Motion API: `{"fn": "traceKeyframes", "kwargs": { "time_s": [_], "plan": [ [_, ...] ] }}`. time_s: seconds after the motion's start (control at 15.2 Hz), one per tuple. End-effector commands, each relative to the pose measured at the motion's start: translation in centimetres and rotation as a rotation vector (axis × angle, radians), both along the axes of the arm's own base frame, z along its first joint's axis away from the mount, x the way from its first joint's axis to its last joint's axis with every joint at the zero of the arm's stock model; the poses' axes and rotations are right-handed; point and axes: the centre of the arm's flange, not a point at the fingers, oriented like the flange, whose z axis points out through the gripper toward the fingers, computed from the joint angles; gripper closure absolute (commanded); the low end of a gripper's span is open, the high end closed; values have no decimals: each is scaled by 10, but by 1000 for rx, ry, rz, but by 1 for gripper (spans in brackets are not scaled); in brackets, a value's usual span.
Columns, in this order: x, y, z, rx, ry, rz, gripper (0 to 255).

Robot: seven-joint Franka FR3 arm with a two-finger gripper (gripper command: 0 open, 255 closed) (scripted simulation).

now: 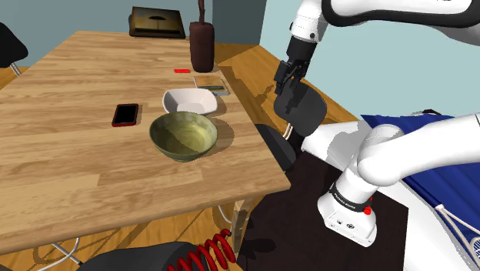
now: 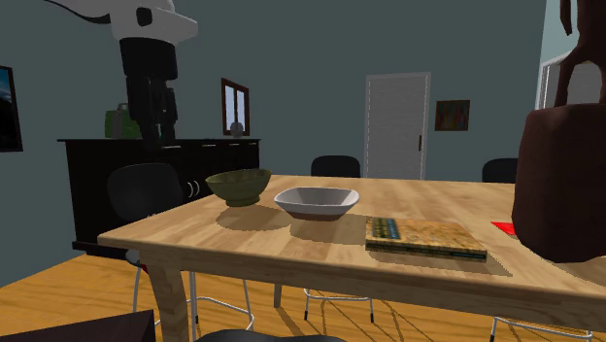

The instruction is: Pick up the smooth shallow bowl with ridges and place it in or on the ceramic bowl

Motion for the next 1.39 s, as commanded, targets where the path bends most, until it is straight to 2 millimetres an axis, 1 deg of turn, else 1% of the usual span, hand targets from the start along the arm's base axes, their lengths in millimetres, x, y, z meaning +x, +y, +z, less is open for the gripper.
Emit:
{"fn": "traceKeyframes", "kwargs": {
  "time_s": [0.0,0.33,0.66,0.99,1.32],
  "plan": [
    [0,0,0,0,0,0,0],
    [56,23,-22,-14,-16,-87,0],
    [113,41,-43,-27,-33,-174,0],
    [173,54,-63,-41,-49,-261,0],
    [233,61,-83,-54,-65,-349,0]
  ]
}}
